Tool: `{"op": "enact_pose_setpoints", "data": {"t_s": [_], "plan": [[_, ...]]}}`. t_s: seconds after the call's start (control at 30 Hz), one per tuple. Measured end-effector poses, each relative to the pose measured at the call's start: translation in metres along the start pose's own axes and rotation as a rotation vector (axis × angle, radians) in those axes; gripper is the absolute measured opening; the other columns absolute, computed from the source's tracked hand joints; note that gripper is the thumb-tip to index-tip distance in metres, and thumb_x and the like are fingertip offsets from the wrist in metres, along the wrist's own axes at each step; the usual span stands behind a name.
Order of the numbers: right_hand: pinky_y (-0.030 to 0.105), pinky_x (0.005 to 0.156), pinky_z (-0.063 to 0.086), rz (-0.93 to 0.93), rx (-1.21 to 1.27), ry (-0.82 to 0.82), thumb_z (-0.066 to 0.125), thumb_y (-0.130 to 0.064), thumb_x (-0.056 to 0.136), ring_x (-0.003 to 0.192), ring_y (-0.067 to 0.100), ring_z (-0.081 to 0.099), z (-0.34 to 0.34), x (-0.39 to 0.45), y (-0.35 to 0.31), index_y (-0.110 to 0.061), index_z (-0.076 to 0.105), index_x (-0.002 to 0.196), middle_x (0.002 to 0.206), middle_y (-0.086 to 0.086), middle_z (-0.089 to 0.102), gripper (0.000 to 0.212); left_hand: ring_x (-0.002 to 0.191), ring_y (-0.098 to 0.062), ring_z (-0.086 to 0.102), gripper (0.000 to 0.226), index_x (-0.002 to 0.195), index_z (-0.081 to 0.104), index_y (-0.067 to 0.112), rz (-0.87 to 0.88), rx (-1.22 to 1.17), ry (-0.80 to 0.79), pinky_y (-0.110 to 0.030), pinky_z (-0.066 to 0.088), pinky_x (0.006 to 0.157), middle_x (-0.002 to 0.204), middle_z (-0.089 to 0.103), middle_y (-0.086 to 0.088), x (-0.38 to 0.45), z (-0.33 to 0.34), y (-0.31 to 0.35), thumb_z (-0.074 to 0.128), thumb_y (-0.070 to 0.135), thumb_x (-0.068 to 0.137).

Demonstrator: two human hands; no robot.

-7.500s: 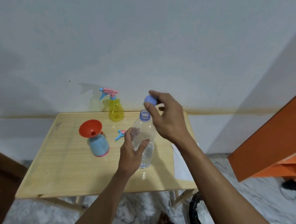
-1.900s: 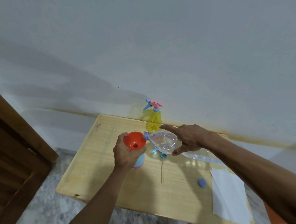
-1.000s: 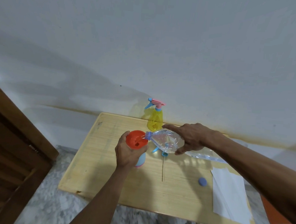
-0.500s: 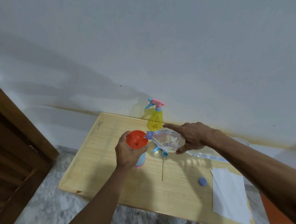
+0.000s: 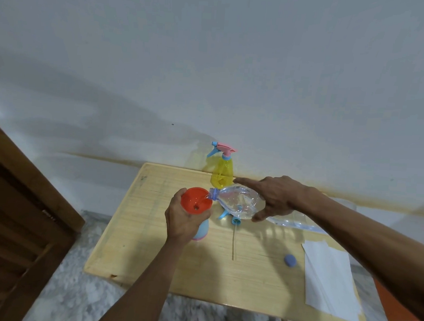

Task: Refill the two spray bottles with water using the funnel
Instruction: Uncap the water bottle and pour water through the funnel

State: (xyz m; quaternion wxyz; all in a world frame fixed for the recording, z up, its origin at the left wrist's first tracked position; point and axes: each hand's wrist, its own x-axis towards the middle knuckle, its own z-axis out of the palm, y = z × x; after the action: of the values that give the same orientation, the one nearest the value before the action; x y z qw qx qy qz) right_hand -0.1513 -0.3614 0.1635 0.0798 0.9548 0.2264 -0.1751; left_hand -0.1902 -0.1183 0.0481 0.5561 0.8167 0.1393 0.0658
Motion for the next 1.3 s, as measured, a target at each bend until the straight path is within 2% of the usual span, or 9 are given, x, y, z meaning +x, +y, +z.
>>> {"op": "enact_pose_setpoints", "data": {"t_s": [0.13, 0.4, 0.6, 0.7, 0.8, 0.9, 1.0, 1.13, 1.3], "plan": [[0.035, 0.077, 0.044, 0.002, 0.03, 0.02, 0.068, -0.071, 0.077, 0.113, 0.03, 0.059, 0.004, 0.0, 0.0, -0.051, -0.004, 0.154, 0.124, 0.005, 0.065, 0.107, 0.112, -0.02, 0.058, 0.096, 0.138, 0.049, 0.02, 0.0, -0.006, -0.012, -0.026, 0.044, 0.085, 0.126, 0.06, 0.0, -0.001, -0.001, 0.001, 0.096, 0.036, 0.056], [0.038, 0.081, 0.05, 0.014, 0.195, 0.093, 0.07, -0.071, 0.077, 0.111, 0.028, 0.058, 0.014, -0.006, -0.005, -0.05, -0.001, 0.155, 0.118, 0.002, 0.067, 0.107, 0.114, -0.02, 0.056, 0.098, 0.14, 0.048, 0.018, 0.007, 0.019, -0.021, -0.027, 0.043, 0.086, 0.13, 0.058, 0.0, 0.0, -0.002, 0.002, 0.096, 0.035, 0.057], [0.038, 0.079, 0.053, 0.007, 0.555, 0.318, 0.077, -0.068, 0.072, 0.084, 0.017, 0.057, 0.02, -0.014, -0.014, -0.057, 0.005, 0.149, 0.099, 0.0, 0.066, 0.106, 0.113, -0.021, 0.056, 0.097, 0.139, 0.048, 0.02, 0.008, 0.01, -0.031, -0.029, 0.045, 0.088, 0.129, 0.058, 0.0, 0.001, -0.003, 0.001, 0.096, 0.033, 0.057], [0.043, 0.082, 0.056, 0.039, 0.733, 0.507, 0.082, -0.062, 0.07, 0.083, 0.018, 0.065, 0.024, -0.021, -0.014, -0.054, 0.013, 0.15, 0.091, 0.002, 0.067, 0.106, 0.11, -0.019, 0.056, 0.094, 0.138, 0.05, 0.02, 0.01, 0.007, -0.03, -0.027, 0.042, 0.089, 0.127, 0.06, -0.001, 0.001, -0.004, 0.001, 0.096, 0.031, 0.057], [0.023, 0.084, 0.054, 0.115, 0.883, 0.726, 0.086, -0.054, 0.07, 0.087, 0.01, 0.068, 0.03, -0.03, -0.012, -0.046, 0.019, 0.152, 0.092, -0.003, 0.066, 0.107, 0.11, -0.02, 0.057, 0.093, 0.138, 0.05, 0.018, 0.01, 0.0, -0.035, -0.026, 0.041, 0.088, 0.126, 0.06, -0.002, 0.002, -0.004, 0.001, 0.096, 0.029, 0.057], [0.005, 0.074, 0.045, 0.228, 1.002, 0.904, 0.089, -0.047, 0.07, 0.089, -0.002, 0.066, 0.038, -0.037, -0.012, -0.04, 0.021, 0.153, 0.097, -0.005, 0.066, 0.107, 0.11, -0.021, 0.056, 0.093, 0.139, 0.05, 0.018, 0.011, -0.008, -0.046, -0.027, 0.042, 0.088, 0.127, 0.06, -0.004, 0.002, -0.004, 0.001, 0.096, 0.028, 0.058], [0.018, 0.076, 0.049, 0.346, 1.065, 1.0, 0.088, -0.049, 0.07, 0.095, 0.008, 0.067, 0.048, -0.043, -0.015, -0.04, 0.02, 0.151, 0.109, -0.002, 0.065, 0.106, 0.112, -0.024, 0.057, 0.093, 0.138, 0.05, 0.018, 0.015, -0.024, -0.055, -0.029, 0.044, 0.088, 0.127, 0.06, -0.005, 0.002, -0.005, 0.0, 0.096, 0.028, 0.058], [0.035, 0.087, 0.053, 0.489, 1.14, 1.073, 0.091, -0.045, 0.068, 0.101, 0.015, 0.065, 0.071, -0.046, -0.022, -0.041, 0.023, 0.147, 0.11, -0.002, 0.066, 0.104, 0.109, -0.023, 0.057, 0.093, 0.139, 0.05, 0.018, 0.029, -0.046, -0.066, -0.031, 0.047, 0.09, 0.126, 0.06, -0.004, 0.0, -0.006, 0.0, 0.096, 0.027, 0.058], [0.039, 0.093, 0.051, 0.63, 1.189, 1.119, 0.094, -0.036, 0.067, 0.105, 0.019, 0.064, 0.103, -0.044, -0.018, -0.039, 0.025, 0.145, 0.113, 0.004, 0.065, 0.105, 0.11, -0.025, 0.059, 0.094, 0.139, 0.049, 0.019, 0.047, -0.05, -0.066, -0.036, 0.05, 0.093, 0.126, 0.061, -0.005, 0.0, -0.006, -0.002, 0.096, 0.027, 0.058]]}}
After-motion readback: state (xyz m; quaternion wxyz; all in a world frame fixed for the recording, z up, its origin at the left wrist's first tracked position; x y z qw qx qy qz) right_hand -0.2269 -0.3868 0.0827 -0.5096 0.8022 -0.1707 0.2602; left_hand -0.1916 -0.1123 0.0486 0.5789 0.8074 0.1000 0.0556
